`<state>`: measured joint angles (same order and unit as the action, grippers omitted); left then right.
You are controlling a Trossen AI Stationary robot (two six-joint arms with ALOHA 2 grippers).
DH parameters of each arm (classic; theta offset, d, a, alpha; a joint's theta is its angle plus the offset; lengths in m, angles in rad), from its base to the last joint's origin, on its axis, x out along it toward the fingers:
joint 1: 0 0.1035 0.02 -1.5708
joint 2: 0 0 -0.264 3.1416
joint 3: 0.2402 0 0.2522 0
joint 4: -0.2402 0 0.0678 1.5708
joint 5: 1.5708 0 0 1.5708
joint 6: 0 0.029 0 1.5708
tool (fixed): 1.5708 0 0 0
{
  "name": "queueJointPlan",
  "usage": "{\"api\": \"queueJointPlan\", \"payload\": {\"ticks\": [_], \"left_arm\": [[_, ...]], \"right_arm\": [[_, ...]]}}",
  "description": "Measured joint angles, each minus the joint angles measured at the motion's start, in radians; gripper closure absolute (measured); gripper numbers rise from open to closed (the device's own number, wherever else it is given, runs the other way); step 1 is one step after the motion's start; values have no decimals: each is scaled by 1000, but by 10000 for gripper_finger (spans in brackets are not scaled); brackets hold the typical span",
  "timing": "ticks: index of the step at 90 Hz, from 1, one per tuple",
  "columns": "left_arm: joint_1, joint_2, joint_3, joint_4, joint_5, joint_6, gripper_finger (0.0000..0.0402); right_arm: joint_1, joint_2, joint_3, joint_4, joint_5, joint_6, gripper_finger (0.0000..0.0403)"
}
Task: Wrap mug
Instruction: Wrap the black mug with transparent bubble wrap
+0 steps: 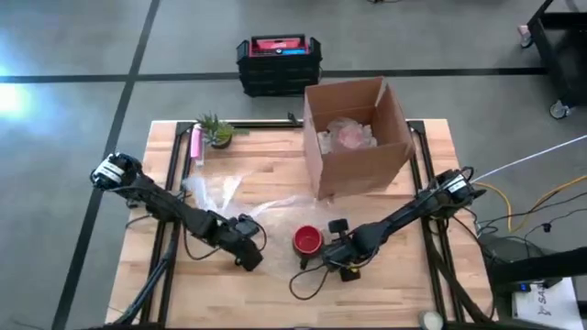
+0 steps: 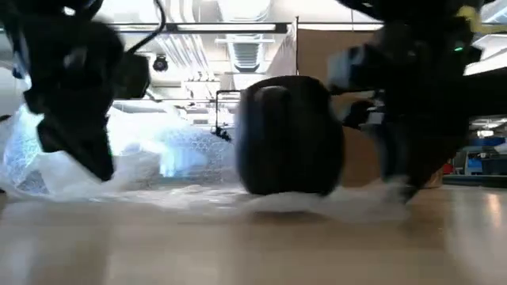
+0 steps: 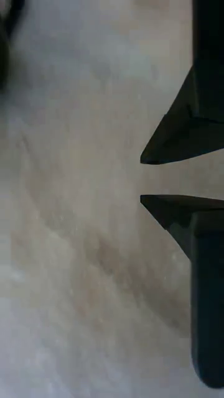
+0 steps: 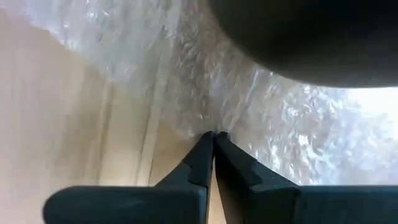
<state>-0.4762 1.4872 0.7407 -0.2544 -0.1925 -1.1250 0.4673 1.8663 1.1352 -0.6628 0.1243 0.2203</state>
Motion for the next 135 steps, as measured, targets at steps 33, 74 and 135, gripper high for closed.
{"api": "queueJointPlan", "payload": {"ticks": [33,74,135], "left_arm": [[0,0,201,-149,-69,229,326],[13,0,282,-518,-227,251,326],[13,0,256,-478,-216,253,326]], "right_arm": [[115,-52,-53,-153,-58,65,401],[115,-183,-95,206,99,245,401],[-35,-53,-142,290,44,347,401]]}}
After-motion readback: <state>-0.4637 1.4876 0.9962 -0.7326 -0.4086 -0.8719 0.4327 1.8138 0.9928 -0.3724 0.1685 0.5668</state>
